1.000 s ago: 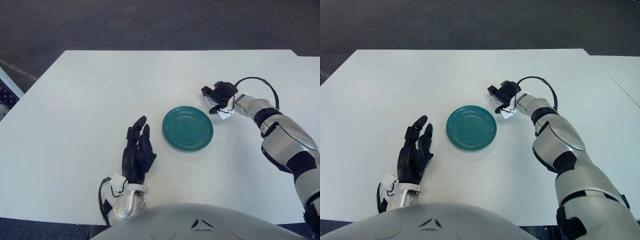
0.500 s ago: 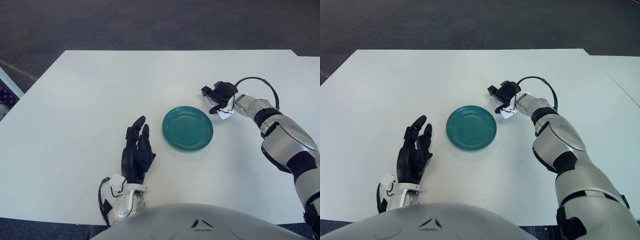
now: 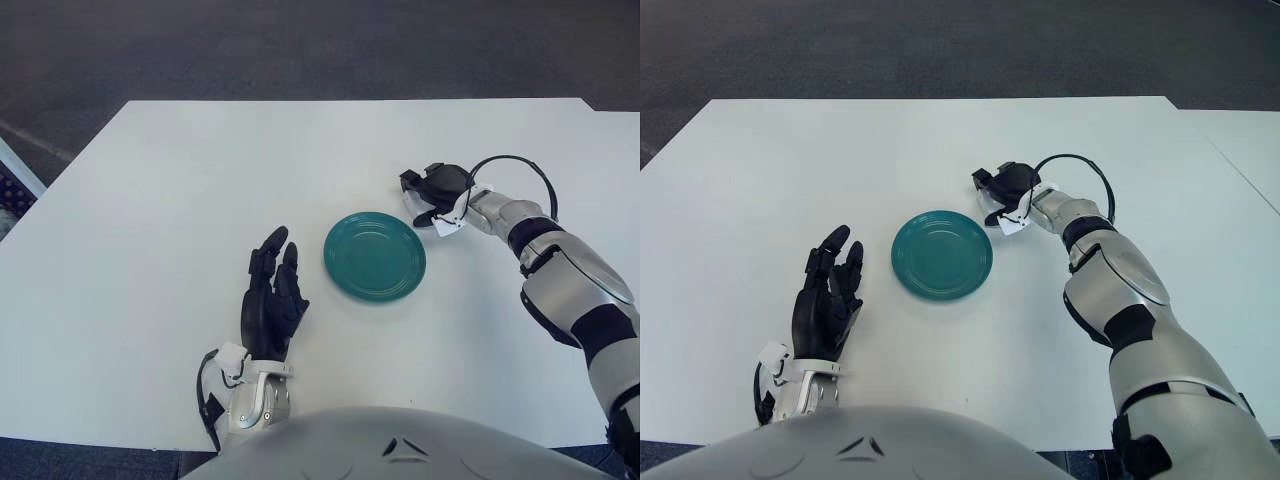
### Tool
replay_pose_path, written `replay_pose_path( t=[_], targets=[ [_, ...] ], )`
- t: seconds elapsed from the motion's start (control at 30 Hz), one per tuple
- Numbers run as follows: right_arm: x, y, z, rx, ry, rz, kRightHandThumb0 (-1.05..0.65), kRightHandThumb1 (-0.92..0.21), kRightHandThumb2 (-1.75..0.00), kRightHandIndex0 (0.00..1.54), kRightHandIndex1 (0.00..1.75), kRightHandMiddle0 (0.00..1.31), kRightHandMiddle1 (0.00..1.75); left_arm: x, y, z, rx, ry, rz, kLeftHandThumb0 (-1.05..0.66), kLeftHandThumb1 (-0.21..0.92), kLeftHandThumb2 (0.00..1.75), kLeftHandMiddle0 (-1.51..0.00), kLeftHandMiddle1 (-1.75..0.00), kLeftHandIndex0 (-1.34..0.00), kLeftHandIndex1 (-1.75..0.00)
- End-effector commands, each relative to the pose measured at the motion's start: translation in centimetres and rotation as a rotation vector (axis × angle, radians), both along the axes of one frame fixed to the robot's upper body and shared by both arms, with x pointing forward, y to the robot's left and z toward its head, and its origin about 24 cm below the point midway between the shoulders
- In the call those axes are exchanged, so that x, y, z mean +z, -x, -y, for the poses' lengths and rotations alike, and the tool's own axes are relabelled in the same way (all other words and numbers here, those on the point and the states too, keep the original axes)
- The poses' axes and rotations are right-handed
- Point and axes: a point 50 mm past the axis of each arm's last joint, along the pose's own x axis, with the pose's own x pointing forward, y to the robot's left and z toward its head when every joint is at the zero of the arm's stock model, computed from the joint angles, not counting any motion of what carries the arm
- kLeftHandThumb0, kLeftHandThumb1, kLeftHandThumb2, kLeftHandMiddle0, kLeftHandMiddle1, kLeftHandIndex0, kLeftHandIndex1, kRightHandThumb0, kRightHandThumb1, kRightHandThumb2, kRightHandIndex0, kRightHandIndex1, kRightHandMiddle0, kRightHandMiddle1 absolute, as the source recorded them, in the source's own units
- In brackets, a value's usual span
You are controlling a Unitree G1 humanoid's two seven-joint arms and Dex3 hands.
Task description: Put the charger into the plate.
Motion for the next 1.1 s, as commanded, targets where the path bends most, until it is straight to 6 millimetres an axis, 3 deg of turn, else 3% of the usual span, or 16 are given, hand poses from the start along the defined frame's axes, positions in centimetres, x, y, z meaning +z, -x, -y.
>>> replay_pose_path(
  t=[0.0, 0.23, 1.07],
  targets=[
    [2.5, -1.1, -0.2, -0.014, -0.071, 0.038, -0.49, -0.92, -0.72, 0.92, 1.75, 0.78, 1.75, 0.8, -0.9, 1.0, -0.006, 0.026, 0.060, -0.80, 0.92, 0.75, -0.29, 0.00, 0.00, -0.76],
    [5.6, -2.0, -0.6, 0.003, -0.166, 0.037, -0.48, -0.92, -0.73, 0.92, 1.75, 0.79, 1.75, 0.4, -1.3, 1.1, -0.024, 0.016, 0.063, -0.79, 0.92, 0.78, -0.28, 0.00, 0.00, -0.71],
    [9.6, -1.4, -1.1, 0.139, -0.219, 0.034, -0.47, -0.92, -0.72, 0.99, 1.75, 0.83, 1.75, -0.1, -2.0, 0.8, -0.051, 0.007, 0.079, -0.81, 0.92, 0.81, -0.28, 0.00, 0.00, -0.74]
  ],
)
